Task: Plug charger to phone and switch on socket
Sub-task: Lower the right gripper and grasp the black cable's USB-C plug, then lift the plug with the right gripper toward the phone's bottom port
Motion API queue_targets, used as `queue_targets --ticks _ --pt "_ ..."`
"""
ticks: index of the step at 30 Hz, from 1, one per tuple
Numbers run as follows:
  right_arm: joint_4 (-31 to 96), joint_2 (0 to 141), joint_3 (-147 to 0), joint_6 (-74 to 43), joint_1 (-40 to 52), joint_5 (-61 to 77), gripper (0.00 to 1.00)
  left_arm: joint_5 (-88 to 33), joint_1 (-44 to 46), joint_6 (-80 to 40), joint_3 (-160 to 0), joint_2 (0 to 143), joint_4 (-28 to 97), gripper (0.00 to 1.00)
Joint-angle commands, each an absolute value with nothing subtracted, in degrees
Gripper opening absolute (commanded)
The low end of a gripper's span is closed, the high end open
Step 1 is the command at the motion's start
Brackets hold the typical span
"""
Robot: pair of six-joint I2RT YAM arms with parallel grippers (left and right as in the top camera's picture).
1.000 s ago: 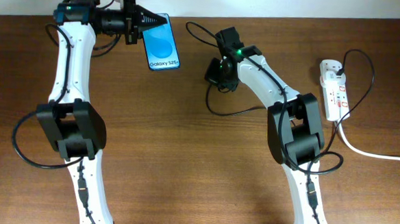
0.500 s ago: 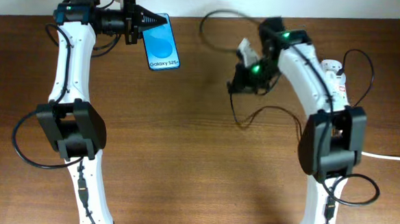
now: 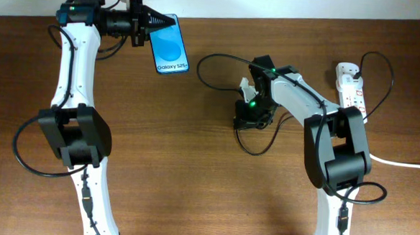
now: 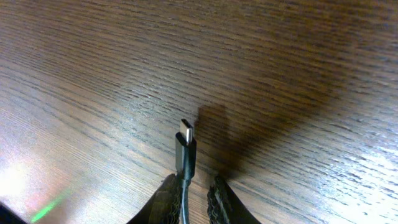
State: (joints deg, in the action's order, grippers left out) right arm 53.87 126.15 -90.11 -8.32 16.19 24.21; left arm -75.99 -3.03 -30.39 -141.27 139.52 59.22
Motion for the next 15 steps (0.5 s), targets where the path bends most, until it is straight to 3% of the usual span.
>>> queue_targets --ticks 1,3,4,5,7,10,15 --pt "53.04 128.97 -87.74 -10.02 17.37 17.21 0.21 -77.58 -3.38 -29.89 -141.80 139.28 59.29 0.00" --pt "53.10 128.97 -87.72 -14.11 18.37 14.11 0.21 -77.58 -3.38 -29.89 -141.80 139.28 59.29 0.00" --pt "53.10 128.97 -87.70 -15.25 18.48 14.09 0.17 -77.58 -3.38 -29.89 -141.80 139.28 59.29 0.00" --pt "53.08 128.97 -87.70 -15.77 18.48 14.55 0.04 -77.58 -3.38 -29.89 -141.80 139.28 59.29 0.00" --pt "53.01 128.90 -87.70 -15.64 18.35 16.27 0.04 -77.58 -3.38 -29.89 -141.80 139.28 59.29 0.00" --pt "51.09 123.50 -87.70 -8.43 16.60 29.67 0.04 -77.58 -3.38 -29.89 -141.80 139.28 59.29 0.00" --pt "55.42 101.60 -87.68 -4.23 11.90 34.52 0.04 -77.60 -3.38 -29.87 -141.80 139.28 59.29 0.00"
